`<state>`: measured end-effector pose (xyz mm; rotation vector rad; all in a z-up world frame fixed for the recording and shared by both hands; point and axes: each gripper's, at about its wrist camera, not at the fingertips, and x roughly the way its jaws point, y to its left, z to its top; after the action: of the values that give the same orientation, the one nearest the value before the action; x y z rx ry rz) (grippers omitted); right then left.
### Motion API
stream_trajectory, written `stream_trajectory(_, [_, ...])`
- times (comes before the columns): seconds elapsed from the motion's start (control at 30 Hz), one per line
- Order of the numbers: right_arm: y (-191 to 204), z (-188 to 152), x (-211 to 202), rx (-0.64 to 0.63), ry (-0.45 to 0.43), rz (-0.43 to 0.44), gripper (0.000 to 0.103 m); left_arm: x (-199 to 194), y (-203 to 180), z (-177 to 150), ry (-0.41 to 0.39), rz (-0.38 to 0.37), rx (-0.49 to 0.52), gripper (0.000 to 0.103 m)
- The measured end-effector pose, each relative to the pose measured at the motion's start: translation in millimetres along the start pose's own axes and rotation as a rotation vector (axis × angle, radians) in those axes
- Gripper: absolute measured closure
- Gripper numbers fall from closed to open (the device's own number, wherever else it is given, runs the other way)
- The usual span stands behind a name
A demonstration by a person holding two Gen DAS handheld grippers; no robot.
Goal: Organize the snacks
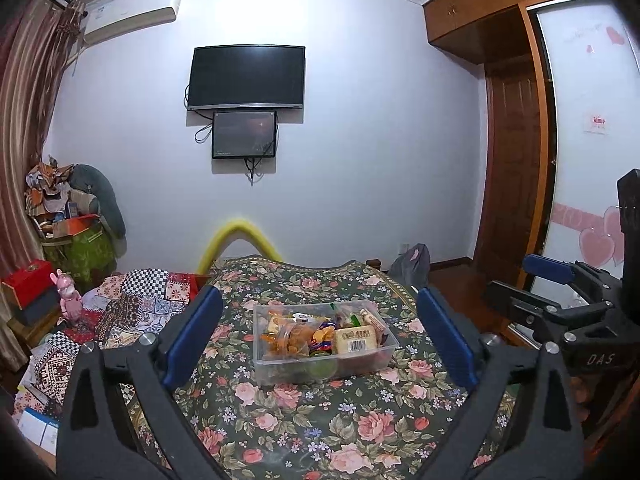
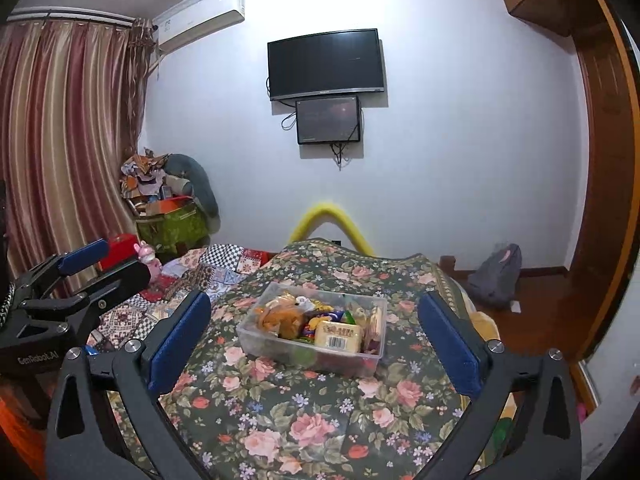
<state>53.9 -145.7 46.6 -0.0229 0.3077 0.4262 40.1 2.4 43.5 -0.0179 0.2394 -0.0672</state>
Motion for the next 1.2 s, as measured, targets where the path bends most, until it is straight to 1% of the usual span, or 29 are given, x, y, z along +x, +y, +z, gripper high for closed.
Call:
stream_trajectory(0.73, [0.5, -1.6, -7.4, 0.006, -0.007, 0.006, 0.0, -4.0, 1.0, -3.0, 0.007, -0.009, -0.006, 0.002])
stream_trajectory(1.2, [1.7, 0.6, -7.9, 0.004, -0.011, 0.005, 0.0, -0.6, 5.7, -3.8, 0.018, -0.022, -0.033, 0.0])
